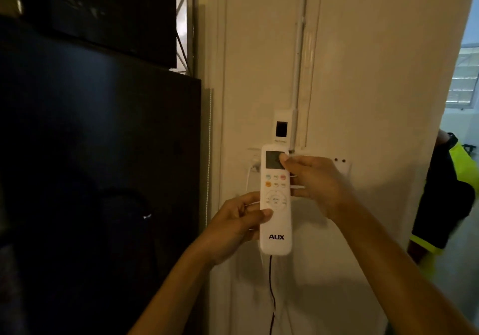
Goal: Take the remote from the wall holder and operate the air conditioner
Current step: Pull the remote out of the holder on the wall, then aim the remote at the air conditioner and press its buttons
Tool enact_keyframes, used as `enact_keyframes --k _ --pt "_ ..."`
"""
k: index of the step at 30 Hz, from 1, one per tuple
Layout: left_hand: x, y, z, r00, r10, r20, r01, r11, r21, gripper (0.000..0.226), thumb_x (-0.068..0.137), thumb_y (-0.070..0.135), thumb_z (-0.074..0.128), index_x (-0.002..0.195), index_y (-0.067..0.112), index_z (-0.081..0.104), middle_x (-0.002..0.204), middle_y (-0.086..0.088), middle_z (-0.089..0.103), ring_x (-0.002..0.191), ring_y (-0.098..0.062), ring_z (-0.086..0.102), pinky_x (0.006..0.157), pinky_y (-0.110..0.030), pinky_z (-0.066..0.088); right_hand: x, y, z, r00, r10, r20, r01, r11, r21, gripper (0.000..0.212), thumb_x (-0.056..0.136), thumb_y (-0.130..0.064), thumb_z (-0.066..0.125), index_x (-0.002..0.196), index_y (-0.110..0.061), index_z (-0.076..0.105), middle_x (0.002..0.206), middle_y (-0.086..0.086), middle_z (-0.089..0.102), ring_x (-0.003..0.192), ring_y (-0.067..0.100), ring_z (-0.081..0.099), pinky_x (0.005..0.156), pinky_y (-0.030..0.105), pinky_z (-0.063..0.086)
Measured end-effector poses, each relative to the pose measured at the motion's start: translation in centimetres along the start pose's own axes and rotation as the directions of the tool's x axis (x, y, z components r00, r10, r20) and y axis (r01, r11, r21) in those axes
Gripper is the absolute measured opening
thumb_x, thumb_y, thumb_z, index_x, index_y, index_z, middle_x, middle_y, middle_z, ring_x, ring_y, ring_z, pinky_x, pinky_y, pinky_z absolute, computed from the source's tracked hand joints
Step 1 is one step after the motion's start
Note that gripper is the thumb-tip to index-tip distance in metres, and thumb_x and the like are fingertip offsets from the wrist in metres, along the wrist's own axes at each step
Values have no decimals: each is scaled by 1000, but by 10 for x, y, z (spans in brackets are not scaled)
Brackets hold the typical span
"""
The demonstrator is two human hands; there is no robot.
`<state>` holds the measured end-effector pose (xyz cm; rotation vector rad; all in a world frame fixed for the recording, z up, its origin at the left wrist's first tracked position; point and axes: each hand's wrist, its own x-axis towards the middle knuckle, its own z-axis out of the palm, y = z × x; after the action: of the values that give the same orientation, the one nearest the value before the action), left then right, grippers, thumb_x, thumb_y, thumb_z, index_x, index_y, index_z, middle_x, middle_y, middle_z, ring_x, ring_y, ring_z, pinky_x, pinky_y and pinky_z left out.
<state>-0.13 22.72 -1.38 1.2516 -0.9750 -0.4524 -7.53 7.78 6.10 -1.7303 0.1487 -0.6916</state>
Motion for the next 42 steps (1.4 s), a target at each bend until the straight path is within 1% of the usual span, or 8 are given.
enact_keyframes --k 4,10,14,20,26,34,38,42 --pt "-49 2 -21 998 -43 -34 43 999 -10 30 90 13 57 112 34 60 110 9 72 104 -13 67 76 -25 59 -43 6 35 995 81 59 -85 994 69 11 82 -29 63 85 -19 69 78 -2 75 68 11 73 49 21 55" --pt "-109 15 -44 995 -85 -49 83 996 -36 31 91 10 55 119 24 57 113 5 71 106 -16 66 81 -31 59 -103 15 71 980 152 129 -162 984 68 24 83 -27 63 104 -19 68 97 1 75 86 16 72 71 35 59" --pt "-132 31 -51 996 -78 -33 76 996 -56 32 91 9 54 119 24 56 114 1 71 107 -19 66 83 -32 59 -128 7 86 968 172 181 -184 982 50 20 83 -21 63 102 -20 68 98 0 75 85 15 72 67 30 60" --pt "-151 54 -47 1000 -26 -15 25 997 -70 32 90 11 55 115 29 57 113 5 71 106 -17 67 80 -29 59 -151 -9 93 969 109 224 -124 991 54 22 82 -11 64 97 -27 66 95 -6 75 85 12 72 63 25 59" --pt "-157 74 -42 1000 4 -12 -5 997 -71 32 91 9 54 118 27 57 118 0 69 109 -21 65 84 -33 58 -157 -28 91 958 50 283 -68 996 55 36 79 -16 66 114 -24 62 107 -2 73 95 16 70 81 37 58" --pt "-161 111 -41 998 68 -1 -68 998 -9 34 84 20 61 115 33 58 117 4 69 110 -20 65 83 -33 59 -153 -51 93 925 -87 369 47 992 116 41 65 -32 68 105 -37 60 103 -10 74 96 13 69 76 34 59" --pt "-160 136 -45 994 110 14 -110 994 -2 35 85 19 59 117 33 58 118 3 69 110 -21 64 79 -30 59 -146 -72 96 908 -163 385 114 983 147 41 67 -29 68 107 -38 59 105 -9 73 97 15 69 77 36 59" --pt "-162 159 -48 987 160 18 -161 987 24 34 82 22 61 113 36 59 115 6 70 108 -18 66 75 -27 59 -141 -92 103 892 -233 388 190 971 147 40 80 -18 63 115 -35 55 109 -6 72 98 15 68 78 39 59"
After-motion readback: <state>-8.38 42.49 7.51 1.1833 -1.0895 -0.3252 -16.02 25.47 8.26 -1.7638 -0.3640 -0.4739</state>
